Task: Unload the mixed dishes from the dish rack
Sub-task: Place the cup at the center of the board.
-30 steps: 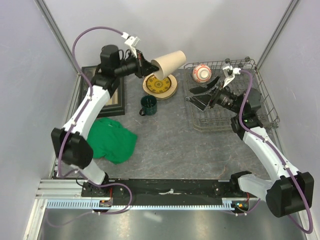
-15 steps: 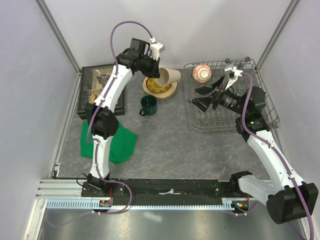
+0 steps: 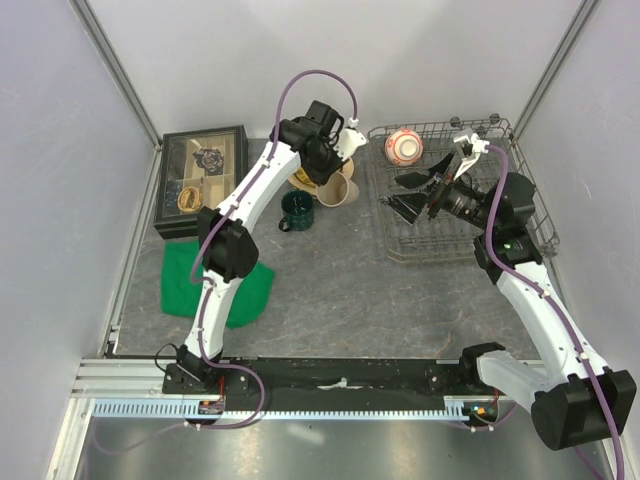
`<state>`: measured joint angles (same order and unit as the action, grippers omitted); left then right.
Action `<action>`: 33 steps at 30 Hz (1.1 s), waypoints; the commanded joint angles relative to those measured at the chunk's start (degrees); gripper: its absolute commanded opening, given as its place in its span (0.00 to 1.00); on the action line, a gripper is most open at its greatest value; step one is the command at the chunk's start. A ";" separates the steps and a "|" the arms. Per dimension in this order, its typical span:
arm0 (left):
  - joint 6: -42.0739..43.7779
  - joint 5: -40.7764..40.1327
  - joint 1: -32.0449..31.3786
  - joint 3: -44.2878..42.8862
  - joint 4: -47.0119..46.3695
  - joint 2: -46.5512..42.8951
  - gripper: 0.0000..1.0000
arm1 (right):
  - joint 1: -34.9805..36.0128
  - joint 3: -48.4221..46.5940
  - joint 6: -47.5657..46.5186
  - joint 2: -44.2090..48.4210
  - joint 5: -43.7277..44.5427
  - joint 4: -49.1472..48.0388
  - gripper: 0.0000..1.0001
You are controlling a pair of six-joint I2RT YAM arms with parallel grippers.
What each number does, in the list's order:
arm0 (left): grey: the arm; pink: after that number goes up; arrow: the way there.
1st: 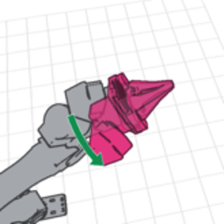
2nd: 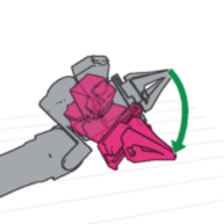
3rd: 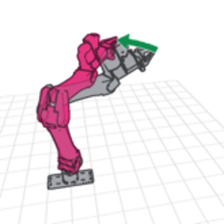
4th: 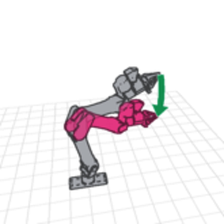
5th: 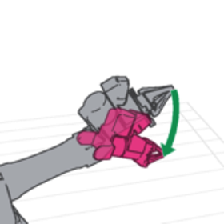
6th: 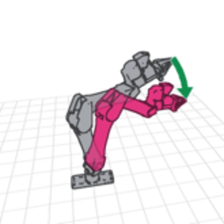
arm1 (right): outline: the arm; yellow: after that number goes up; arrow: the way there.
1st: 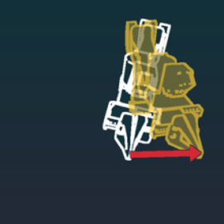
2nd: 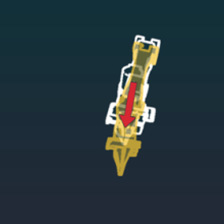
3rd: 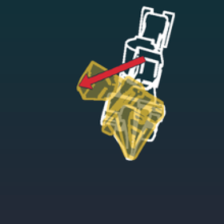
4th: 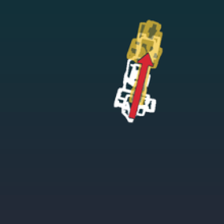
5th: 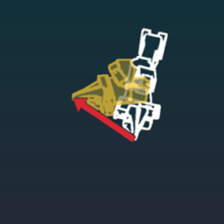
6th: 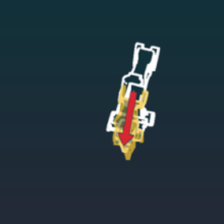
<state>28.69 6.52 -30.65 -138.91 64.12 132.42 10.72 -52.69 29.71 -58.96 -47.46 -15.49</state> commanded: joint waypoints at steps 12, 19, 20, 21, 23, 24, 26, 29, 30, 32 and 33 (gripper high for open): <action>13.41 -6.26 -2.39 -4.09 5.40 3.19 0.01 | -0.26 -1.19 -0.89 0.95 0.70 -1.48 0.98; 14.29 -6.09 -2.66 -4.00 6.98 3.46 0.02 | -0.35 -0.84 -0.89 1.04 0.88 -1.65 0.98; 14.29 -6.08 -2.74 -3.91 7.25 3.55 0.01 | -0.44 -0.84 -0.97 1.13 0.79 -1.65 0.98; 14.29 -6.00 -2.74 -3.91 7.34 3.63 0.02 | -0.35 -0.84 -0.97 1.21 0.79 -1.57 0.98; 14.47 -5.82 -2.74 -3.82 7.86 3.72 0.01 | -0.44 -0.75 -0.97 1.13 0.79 -1.65 0.98; 14.47 -5.73 -2.83 -3.82 7.87 3.72 0.02 | -0.35 -0.75 -1.06 1.21 0.79 -1.65 0.98; 14.47 -5.65 -2.83 -3.73 7.87 3.72 0.02 | -0.35 -0.58 -1.06 1.21 0.79 -1.65 0.98; 14.47 -5.47 -3.09 -3.65 7.95 3.90 0.03 | -0.44 -0.58 -1.06 1.13 0.79 -1.65 0.98; 14.47 -5.56 -3.18 -3.56 8.13 3.99 0.04 | -0.44 -0.58 -1.15 1.21 0.79 -1.65 0.98; 14.47 -5.47 -3.36 -3.30 8.22 4.16 0.05 | -0.35 -0.58 -1.15 1.30 0.79 -1.48 0.98; 14.47 -5.56 -3.45 -3.30 8.22 4.25 0.07 | -0.52 -0.58 -1.32 1.39 0.79 -1.48 0.98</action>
<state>41.23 0.97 -33.30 -140.22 71.59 136.09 10.59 -52.69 29.71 -58.89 -47.46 -15.51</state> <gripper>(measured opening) 0.067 0.982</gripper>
